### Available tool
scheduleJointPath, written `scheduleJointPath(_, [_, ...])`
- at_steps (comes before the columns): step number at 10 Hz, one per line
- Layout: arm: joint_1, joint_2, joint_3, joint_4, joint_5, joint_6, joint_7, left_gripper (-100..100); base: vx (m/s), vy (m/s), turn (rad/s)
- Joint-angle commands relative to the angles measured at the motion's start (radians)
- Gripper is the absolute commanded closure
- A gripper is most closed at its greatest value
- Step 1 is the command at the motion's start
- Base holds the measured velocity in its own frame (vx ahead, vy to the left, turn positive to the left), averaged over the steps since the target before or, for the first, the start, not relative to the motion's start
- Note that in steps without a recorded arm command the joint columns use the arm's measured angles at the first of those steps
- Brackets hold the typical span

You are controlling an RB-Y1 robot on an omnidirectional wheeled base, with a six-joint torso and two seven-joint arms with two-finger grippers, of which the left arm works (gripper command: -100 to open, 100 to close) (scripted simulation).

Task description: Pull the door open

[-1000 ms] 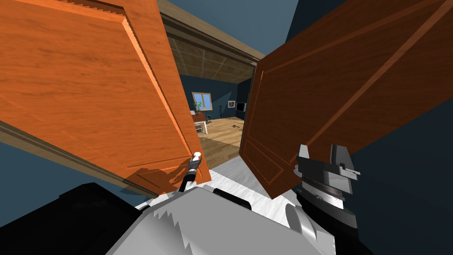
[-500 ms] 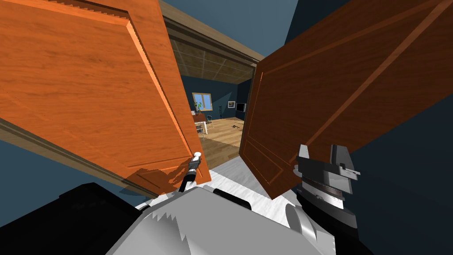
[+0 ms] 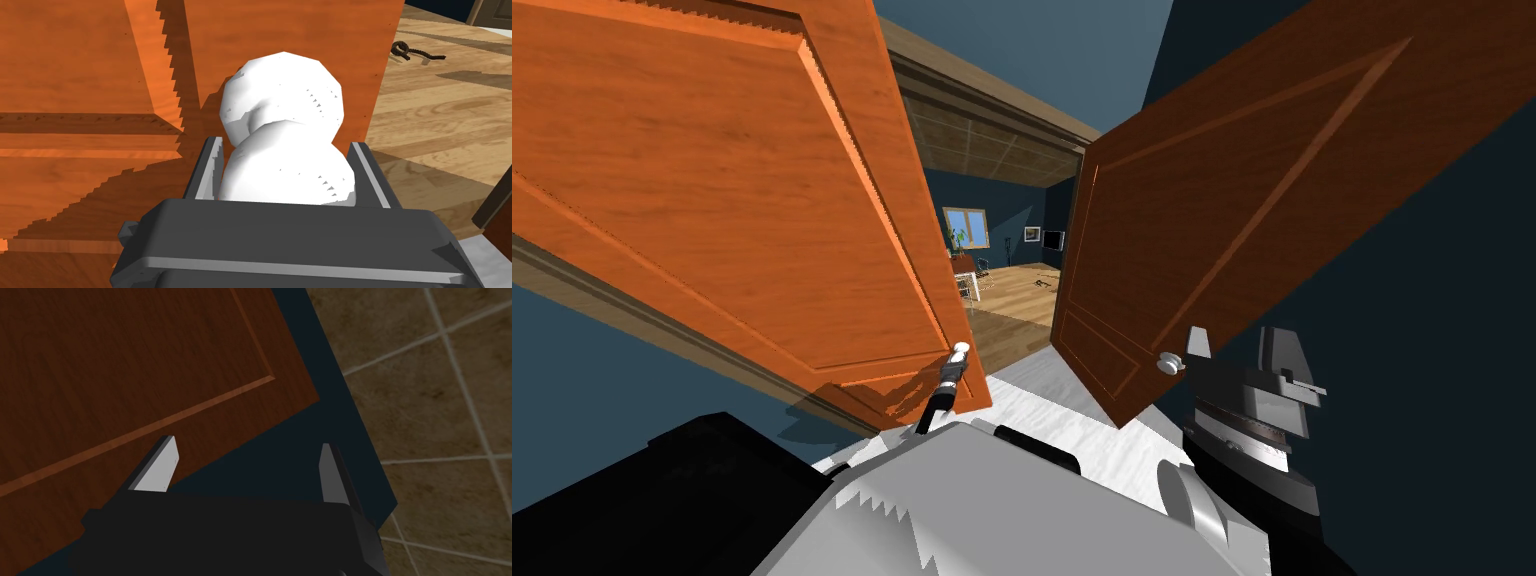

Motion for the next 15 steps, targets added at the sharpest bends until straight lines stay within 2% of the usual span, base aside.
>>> scheduleJointPath(1, [0.009,0.005,-0.026,-0.012,-0.011,0.004,0.017,100,-0.249,-0.007,-0.059])
scheduleJointPath(4, [0.021,0.022,-0.068,-0.034,-0.030,0.005,0.046,100,-0.223,0.011,-0.064])
scheduleJointPath(5, [0.023,0.026,-0.076,-0.039,-0.034,0.005,0.052,100,-0.223,0.043,-0.048])
scheduleJointPath(6, [0.022,0.024,-0.070,-0.029,-0.032,0.003,0.048,100,-0.094,0.019,-0.024])
scheduleJointPath(7, [0.036,0.040,-0.096,-0.034,-0.042,-0.009,0.071,100,-0.179,0.010,-0.118])
scheduleJointPath(10, [0.054,0.068,-0.129,-0.044,-0.056,-0.029,0.105,100,-0.231,0.022,-0.115])
scheduleJointPath(13, [0.076,0.103,-0.172,-0.057,-0.074,-0.054,0.147,100,-0.242,0.003,-0.098])
scheduleJointPath(14, [0.080,0.109,-0.179,-0.059,-0.077,-0.058,0.155,100,-0.207,0.054,-0.072])
scheduleJointPath(15, [0.086,0.106,-0.171,-0.068,-0.073,-0.045,0.142,100,-0.097,0.023,-0.024])
